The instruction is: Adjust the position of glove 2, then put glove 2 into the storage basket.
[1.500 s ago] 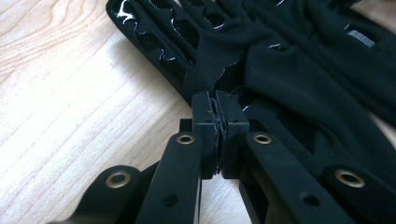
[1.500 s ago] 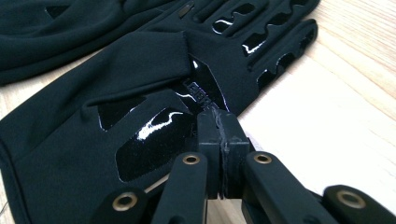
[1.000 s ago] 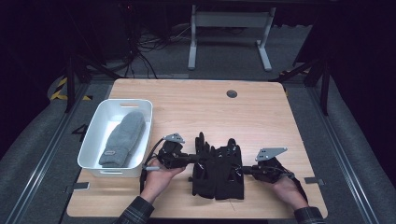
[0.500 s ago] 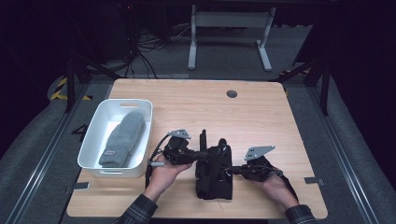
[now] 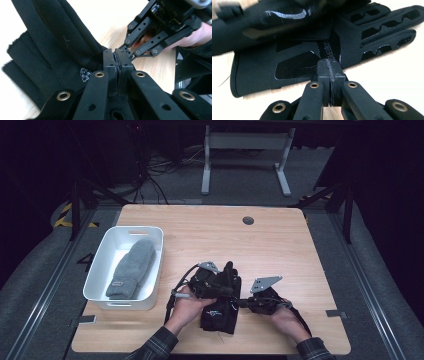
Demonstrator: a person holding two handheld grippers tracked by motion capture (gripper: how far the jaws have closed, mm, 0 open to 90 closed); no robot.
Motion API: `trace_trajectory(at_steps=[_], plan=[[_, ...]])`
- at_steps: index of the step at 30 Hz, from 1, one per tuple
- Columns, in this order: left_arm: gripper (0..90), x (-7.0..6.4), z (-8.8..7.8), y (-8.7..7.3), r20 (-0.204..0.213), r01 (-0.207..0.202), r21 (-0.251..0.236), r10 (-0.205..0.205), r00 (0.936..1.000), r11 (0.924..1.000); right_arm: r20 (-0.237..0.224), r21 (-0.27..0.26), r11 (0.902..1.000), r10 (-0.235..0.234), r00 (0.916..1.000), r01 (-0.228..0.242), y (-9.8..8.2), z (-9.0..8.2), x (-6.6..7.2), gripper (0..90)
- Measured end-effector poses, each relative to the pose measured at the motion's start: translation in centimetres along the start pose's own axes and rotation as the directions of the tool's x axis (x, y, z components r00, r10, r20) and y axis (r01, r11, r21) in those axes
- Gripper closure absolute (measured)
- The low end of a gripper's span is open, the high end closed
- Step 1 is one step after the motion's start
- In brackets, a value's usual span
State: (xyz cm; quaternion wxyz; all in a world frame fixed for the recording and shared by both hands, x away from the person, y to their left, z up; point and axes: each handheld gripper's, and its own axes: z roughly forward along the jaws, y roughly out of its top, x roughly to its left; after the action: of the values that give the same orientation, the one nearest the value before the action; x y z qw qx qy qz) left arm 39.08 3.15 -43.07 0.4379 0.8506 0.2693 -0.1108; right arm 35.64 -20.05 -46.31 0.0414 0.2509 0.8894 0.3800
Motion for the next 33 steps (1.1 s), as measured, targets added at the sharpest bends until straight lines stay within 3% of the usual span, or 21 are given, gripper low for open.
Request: trace_trajectory(at_steps=[6,8,10,15,17,21,24,27,29,30,33], plan=[[85.3,0.2,1.6,-0.2,0.019,0.001,0.008,-0.001,0.9998,1.0,-0.005,-0.002,1.0,-0.008,1.0,0.008,0.2,0.2,0.2,90.0],[78.1,0.1,1.7,-0.2,0.017,-0.002,-0.003,0.002,0.9999,1.0,0.005,-0.006,0.9999,-0.012,0.9999,0.012,0.2,-0.1,0.1,90.0],[76.3,-0.1,1.5,-0.2,0.009,-0.012,-0.002,0.012,0.9999,0.9999,0.025,-0.026,0.9997,-0.003,0.9997,0.004,0.1,-0.9,-0.2,88.9],[86.8,-0.7,1.7,-0.4,0.01,-0.03,0.027,0.029,0.9995,0.9992,0.106,-0.068,0.9972,0.037,0.9937,-0.03,-0.6,-2.7,-1.6,71.2],[89.2,-1.1,2.2,-0.6,0.016,-0.041,0.052,0.04,0.9991,0.9978,0.151,-0.074,0.9959,0.063,0.9866,-0.052,-1.1,-3.4,-2.4,58.1],[89.5,-1.5,3.3,-1.0,0.002,-0.065,0.113,0.066,0.9978,0.9915,0.21,-0.084,0.9921,0.109,0.9717,-0.093,-1.9,-4.1,-3.8,44.0],[89.6,-1.6,3.6,-1.2,0.002,-0.063,0.141,0.064,0.998,0.988,0.253,-0.078,0.9898,0.135,0.958,-0.119,-2.6,-4.6,-4.7,39.4],[89.6,-1.8,3.1,-1.3,-0.026,-0.086,0.184,0.092,0.9954,0.9791,0.291,-0.077,0.9878,0.152,0.9447,-0.135,-3.3,-5.2,-5.6,35.6],[89.6,-1.7,2.8,-1.5,-0.029,-0.091,0.199,0.099,0.9947,0.9758,0.297,-0.078,0.987,0.158,0.9419,-0.14,-3.5,-5.3,-5.7,34.4],[89.7,-1.7,2.6,-1.6,-0.036,-0.093,0.2,0.102,0.9941,0.9753,0.317,-0.078,0.9866,0.161,0.9346,-0.143,-3.7,-5.5,-6.1,33.8],[89.6,-1.3,1.8,-1.9,-0.054,-0.1,0.211,0.114,0.9919,0.9722,0.336,-0.07,0.9859,0.167,0.9268,-0.152,-4.1,-5.7,-6.6,32.3]])
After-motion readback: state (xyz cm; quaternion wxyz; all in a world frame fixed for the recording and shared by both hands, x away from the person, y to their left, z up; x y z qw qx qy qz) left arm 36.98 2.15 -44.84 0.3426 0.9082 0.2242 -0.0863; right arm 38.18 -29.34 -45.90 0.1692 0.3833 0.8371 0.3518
